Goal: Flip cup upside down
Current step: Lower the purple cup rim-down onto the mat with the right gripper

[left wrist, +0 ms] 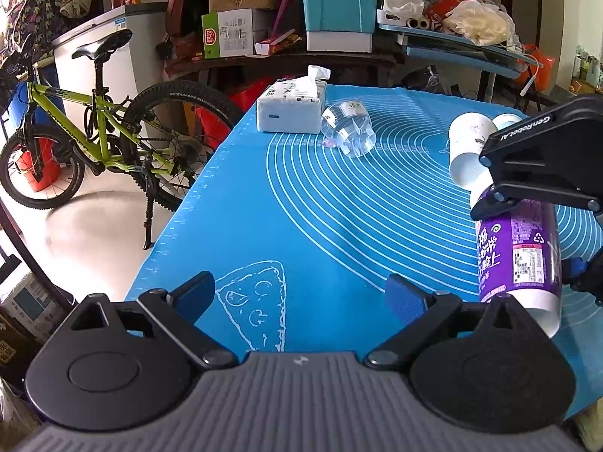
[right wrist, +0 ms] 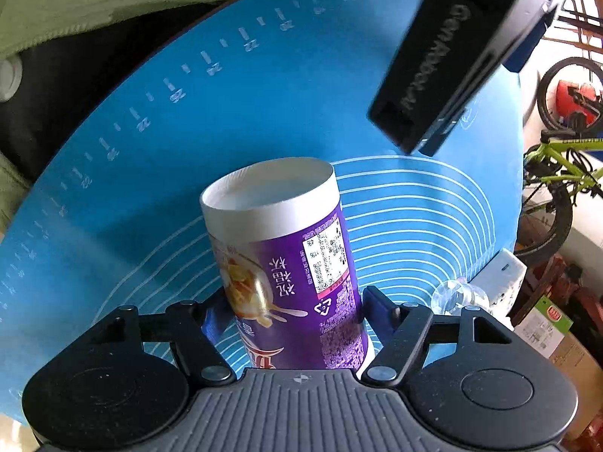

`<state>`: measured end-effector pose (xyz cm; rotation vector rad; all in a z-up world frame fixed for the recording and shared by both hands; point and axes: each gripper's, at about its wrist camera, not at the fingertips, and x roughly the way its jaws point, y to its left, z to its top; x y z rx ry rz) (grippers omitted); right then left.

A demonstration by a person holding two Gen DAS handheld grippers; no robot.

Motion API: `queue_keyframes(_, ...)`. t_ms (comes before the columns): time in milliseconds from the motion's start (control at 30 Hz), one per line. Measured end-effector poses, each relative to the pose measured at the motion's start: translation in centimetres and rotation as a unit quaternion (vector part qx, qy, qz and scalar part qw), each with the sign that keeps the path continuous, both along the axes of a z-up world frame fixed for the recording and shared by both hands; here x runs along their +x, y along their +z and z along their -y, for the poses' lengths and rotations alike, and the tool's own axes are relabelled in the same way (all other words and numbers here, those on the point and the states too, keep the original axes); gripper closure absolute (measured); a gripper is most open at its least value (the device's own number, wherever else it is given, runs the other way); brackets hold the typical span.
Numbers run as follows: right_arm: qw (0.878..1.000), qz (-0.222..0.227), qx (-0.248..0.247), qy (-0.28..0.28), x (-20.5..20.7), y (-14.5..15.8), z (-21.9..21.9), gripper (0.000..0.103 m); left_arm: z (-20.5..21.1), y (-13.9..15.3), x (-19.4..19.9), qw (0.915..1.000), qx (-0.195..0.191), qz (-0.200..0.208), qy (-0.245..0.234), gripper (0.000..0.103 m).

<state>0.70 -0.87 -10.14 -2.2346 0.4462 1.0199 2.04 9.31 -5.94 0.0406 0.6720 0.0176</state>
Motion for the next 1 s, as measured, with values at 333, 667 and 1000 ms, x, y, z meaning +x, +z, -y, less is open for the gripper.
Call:
queue_keyframes(333, 0.981, -0.022, 0.154, -0.113, 2.6, 4.2, 0.4, 0.032, 0.7, 0.5, 0.0, 0.9999, -0.002, 0.004, -0.009, 0.007)
queue_keyframes(667, 0.878, -0.026, 0.377, -0.292, 6.7, 8.6, 4.3, 0.032, 2.5, 1.7, 0.4, 0.9993, -0.013, 0.021, -0.028, 0.007)
queue_keyframes(1000, 0.686, -0.014, 0.586, -0.431, 7.3, 10.1, 13.5, 0.032, 5.8, 2.9, 1.4, 0.9975, -0.035, 0.033, -0.052, 0.007)
